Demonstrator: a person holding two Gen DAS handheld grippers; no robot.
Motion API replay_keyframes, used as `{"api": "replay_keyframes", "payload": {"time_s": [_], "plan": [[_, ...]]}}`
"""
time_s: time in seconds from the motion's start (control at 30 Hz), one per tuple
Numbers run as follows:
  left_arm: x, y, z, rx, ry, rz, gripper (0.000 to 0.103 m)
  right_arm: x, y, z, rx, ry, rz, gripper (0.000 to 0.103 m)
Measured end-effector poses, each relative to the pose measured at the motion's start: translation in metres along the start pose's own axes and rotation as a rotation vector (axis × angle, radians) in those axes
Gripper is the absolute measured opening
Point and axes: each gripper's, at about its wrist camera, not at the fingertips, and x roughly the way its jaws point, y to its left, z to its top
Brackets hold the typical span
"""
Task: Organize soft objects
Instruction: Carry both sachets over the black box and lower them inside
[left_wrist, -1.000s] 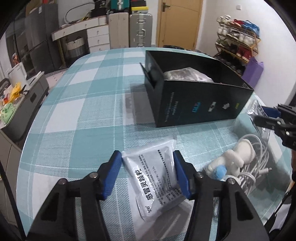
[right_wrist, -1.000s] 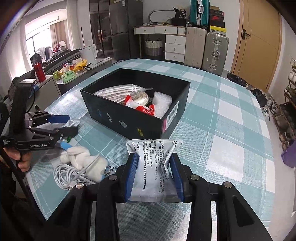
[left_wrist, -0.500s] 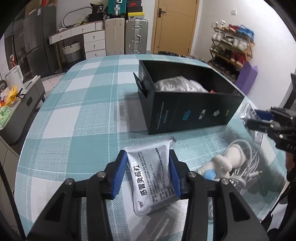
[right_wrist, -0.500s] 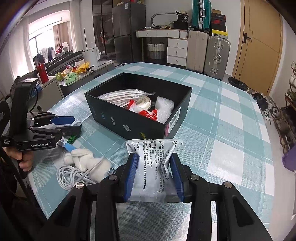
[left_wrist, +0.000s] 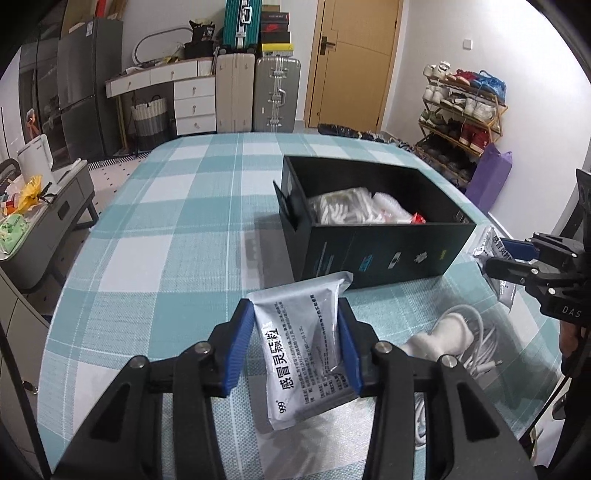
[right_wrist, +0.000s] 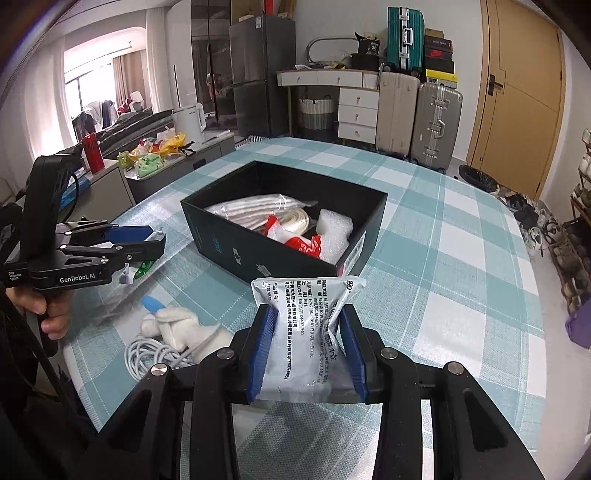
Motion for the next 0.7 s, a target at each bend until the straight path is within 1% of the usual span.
{"api": "replay_keyframes", "payload": {"time_s": [0.43,0.57,0.7], "plan": [[-0.02,-0.01,0.02,0.016,-0.072,-0.015,0.043,-0.018,0.001,0.008,0.005,-0.088,0.009,0.037],[-0.023,-0.015,0.03,0.032,-0.086,-0.018,0.043,-0.018,0.0,0.009,0.019,-0.095,0.025,0.037],[-0.023,-0.018,0.038,0.032,-0.101,-0.032,0.043,-0.019,0.0,0.015,0.02,-0.098,0.02,0.037]]}}
